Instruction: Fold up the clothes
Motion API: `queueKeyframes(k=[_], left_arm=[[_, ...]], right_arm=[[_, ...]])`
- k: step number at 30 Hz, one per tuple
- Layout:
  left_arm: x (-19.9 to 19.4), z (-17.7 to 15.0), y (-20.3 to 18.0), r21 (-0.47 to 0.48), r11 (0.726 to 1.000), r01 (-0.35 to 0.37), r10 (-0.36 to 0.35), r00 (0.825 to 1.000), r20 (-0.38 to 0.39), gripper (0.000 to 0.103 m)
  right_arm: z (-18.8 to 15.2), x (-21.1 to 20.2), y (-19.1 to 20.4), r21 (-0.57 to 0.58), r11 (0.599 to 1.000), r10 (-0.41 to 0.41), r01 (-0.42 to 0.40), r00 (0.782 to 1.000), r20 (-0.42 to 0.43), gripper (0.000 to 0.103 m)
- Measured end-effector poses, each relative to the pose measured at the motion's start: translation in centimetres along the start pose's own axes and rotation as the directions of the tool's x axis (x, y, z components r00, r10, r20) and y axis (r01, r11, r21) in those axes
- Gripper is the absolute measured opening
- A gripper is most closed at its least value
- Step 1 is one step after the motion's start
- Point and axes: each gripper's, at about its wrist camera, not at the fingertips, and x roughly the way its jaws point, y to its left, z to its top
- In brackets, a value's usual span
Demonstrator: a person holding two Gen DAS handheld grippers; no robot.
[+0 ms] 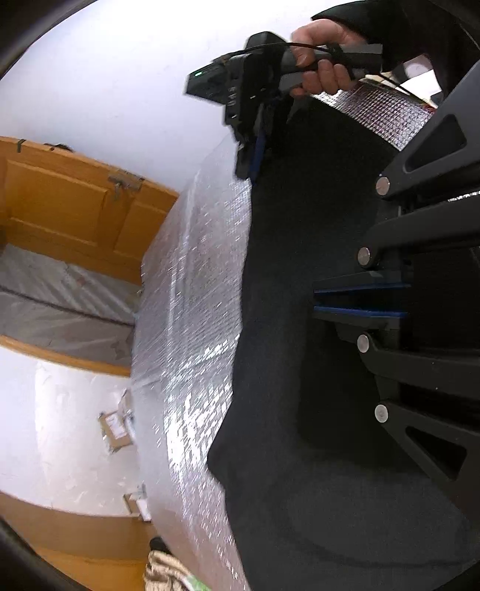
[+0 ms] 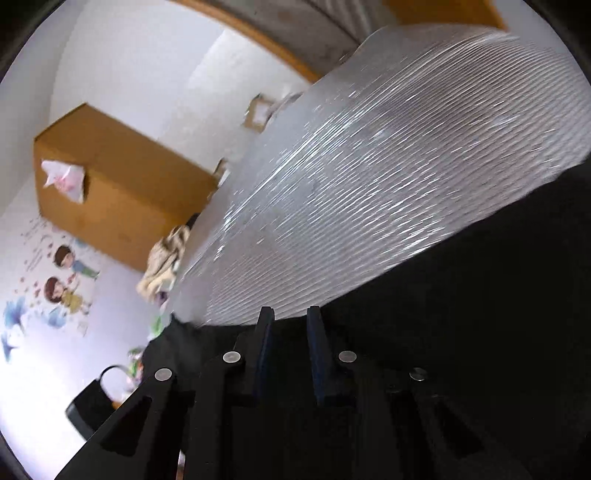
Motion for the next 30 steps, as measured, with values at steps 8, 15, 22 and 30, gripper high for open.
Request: queueKeyframes(k=[8, 15, 22, 30], left_arm=[[-2.3, -0.6, 5.0, -0.128, 0.967, -0.22, 0.219, 0.976, -0.015, 0.006], [-3.0, -0.6, 5.7, -0.135, 0.955, -0.266, 0.265, 0.964, -0.02, 0.006], [-1.8, -0.4, 5.4, -0.111, 0.959, -0.26, 0.257, 0.965, -0.041, 0.006], [-2.2, -1.1, 5.0, -0.117, 0.96, -0.255, 0.252, 0.967, -0.036, 0.006]], right_arm=[[-1.4, -1.1, 1.4, -0.105, 0.993, -0.051, 0.054, 0.998, 0.032, 0.02], [-3.3, 0.1, 5.9, -0.307, 0.949, -0.06, 0.066, 0.998, 0.031, 0.025], [-5.8, 0.5, 8.1, -0.45, 0.885, -0.125, 0.118, 0.992, 0.015, 0.025], [-7.1, 1.7, 8.5, -0.459, 0.876, -0.163, 0.146, 0.987, 0.004, 0.025]])
